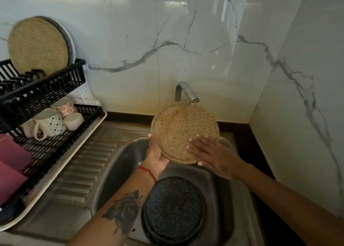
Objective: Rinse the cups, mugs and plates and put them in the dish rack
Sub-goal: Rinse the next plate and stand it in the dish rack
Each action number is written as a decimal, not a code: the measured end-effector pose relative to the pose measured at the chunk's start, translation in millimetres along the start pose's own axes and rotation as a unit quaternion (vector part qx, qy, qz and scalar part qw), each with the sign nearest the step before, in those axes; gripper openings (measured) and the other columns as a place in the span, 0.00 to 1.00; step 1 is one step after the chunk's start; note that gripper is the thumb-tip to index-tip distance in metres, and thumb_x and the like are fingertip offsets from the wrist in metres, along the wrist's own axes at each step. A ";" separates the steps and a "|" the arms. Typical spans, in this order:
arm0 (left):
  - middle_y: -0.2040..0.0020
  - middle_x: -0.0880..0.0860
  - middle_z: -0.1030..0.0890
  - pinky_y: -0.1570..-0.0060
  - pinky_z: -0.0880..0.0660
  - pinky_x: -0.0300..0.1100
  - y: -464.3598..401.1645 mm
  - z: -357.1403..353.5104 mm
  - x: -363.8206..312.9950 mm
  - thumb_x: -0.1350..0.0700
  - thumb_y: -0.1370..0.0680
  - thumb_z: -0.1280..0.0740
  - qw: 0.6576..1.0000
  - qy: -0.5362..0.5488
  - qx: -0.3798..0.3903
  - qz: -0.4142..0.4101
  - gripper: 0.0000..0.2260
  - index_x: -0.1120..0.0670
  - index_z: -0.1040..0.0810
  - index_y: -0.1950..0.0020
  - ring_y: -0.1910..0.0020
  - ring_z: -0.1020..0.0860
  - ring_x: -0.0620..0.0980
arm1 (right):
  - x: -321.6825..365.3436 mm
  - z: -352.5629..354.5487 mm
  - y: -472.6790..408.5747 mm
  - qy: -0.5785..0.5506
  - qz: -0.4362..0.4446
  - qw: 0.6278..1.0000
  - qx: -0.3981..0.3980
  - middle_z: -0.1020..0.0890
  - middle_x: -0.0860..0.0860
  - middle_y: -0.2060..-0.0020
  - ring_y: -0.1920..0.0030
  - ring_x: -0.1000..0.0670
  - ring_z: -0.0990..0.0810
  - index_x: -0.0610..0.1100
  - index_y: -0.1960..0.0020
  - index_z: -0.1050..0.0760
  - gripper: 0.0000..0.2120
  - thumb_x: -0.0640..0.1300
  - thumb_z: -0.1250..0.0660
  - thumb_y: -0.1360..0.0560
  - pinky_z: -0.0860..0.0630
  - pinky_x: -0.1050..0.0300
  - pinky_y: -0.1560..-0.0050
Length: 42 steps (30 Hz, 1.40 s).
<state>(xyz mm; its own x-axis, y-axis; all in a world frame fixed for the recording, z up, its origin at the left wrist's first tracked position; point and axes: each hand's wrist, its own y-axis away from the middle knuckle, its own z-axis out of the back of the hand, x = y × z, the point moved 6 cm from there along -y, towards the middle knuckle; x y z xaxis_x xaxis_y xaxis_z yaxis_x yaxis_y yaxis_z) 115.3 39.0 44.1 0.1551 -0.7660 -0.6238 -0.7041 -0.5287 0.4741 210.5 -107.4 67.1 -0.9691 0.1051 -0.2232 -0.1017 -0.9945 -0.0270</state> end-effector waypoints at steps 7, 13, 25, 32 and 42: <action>0.46 0.60 0.21 0.51 0.26 0.48 8.1 -19.5 16.9 0.38 0.20 0.48 0.998 0.028 -0.054 0.007 0.29 0.62 0.27 0.38 0.50 0.22 0.52 | 61.6 10.4 -43.6 -0.062 -0.018 0.996 -0.066 0.54 0.45 0.23 0.26 0.51 0.64 0.42 0.23 0.58 0.35 0.46 0.41 0.21 0.75 0.56 0.31; 0.34 0.61 0.26 0.43 0.26 0.58 6.5 -3.1 -8.0 0.40 0.19 0.50 0.996 -0.043 -0.059 -0.040 0.26 0.53 0.34 0.27 0.36 0.26 0.61 | 19.9 14.8 -0.8 -0.051 0.037 0.995 -0.079 0.47 0.47 0.24 0.24 0.46 0.53 0.45 0.24 0.49 0.29 0.45 0.39 0.20 0.60 0.45 0.26; 0.33 0.59 0.29 0.37 0.29 0.57 18.7 -9.1 -16.0 0.47 0.16 0.52 0.976 -0.101 -0.132 -0.143 0.19 0.52 0.36 0.28 0.35 0.28 0.60 | 61.0 46.5 -4.6 -0.036 0.055 0.983 -0.170 0.27 0.44 0.33 0.32 0.45 0.29 0.39 0.31 0.29 0.21 0.41 0.39 0.23 0.41 0.50 0.29; 0.28 0.57 0.35 0.35 0.31 0.55 44.7 -28.0 3.1 0.47 0.16 0.50 0.958 -0.052 -0.174 -0.222 0.19 0.44 0.42 0.25 0.32 0.32 0.57 | 51.9 62.5 -5.3 -0.014 0.013 0.960 -0.280 0.18 0.44 0.44 0.43 0.46 0.19 0.39 0.41 0.21 0.17 0.42 0.35 0.28 0.26 0.49 0.40; 0.29 0.55 0.33 0.42 0.27 0.60 30.7 -9.4 -0.3 0.46 0.16 0.52 0.986 -0.037 -0.098 -0.133 0.17 0.37 0.39 0.27 0.32 0.32 0.60 | 32.9 42.2 12.7 -0.013 -0.054 0.982 -0.182 0.27 0.41 0.33 0.32 0.38 0.30 0.40 0.30 0.30 0.28 0.43 0.28 0.28 0.34 0.37 0.34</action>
<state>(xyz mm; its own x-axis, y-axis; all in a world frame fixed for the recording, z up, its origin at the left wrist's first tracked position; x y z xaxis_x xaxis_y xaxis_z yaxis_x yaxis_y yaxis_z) 100.2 19.5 64.6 0.2606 -0.5662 -0.7820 -0.4969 -0.7731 0.3942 167.8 -116.8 100.6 -0.9629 0.2056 -0.1746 -0.1224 -0.9100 -0.3962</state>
